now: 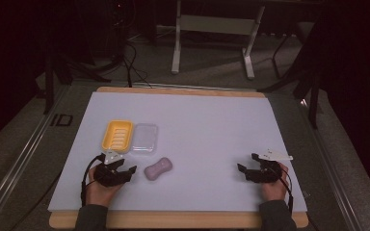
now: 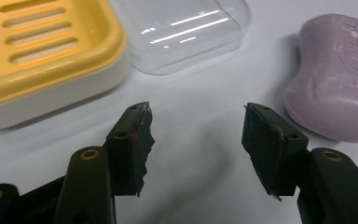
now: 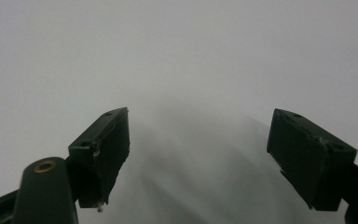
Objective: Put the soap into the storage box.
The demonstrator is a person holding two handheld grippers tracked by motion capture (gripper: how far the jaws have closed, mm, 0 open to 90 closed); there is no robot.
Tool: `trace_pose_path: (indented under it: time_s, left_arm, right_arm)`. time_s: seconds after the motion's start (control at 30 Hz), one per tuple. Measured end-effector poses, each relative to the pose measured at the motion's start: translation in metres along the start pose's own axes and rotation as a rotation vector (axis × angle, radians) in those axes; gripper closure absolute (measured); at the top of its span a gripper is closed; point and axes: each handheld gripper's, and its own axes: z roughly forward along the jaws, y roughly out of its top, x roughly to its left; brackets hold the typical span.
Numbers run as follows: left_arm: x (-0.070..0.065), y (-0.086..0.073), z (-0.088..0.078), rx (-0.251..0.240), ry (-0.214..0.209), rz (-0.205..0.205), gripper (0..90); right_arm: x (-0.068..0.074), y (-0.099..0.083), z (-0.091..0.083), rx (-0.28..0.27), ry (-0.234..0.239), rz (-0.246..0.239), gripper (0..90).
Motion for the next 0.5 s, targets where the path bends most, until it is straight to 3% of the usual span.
trace_pose_path:
  time_s: [0.2, 0.5]
  left_arm:
    - [-0.0022, 0.0036, -0.0012, 0.011, -0.019, 0.004, 42.3]
    - [0.0010, 0.0078, -0.0078, 0.037, -0.046, 0.019, 40.8]
  right_arm:
    - [0.0023, -0.0013, -0.0024, -0.029, -0.014, -0.024, 22.0]
    - [0.0009, -0.0017, -0.0033, -0.039, -0.015, -0.004, 17.8]
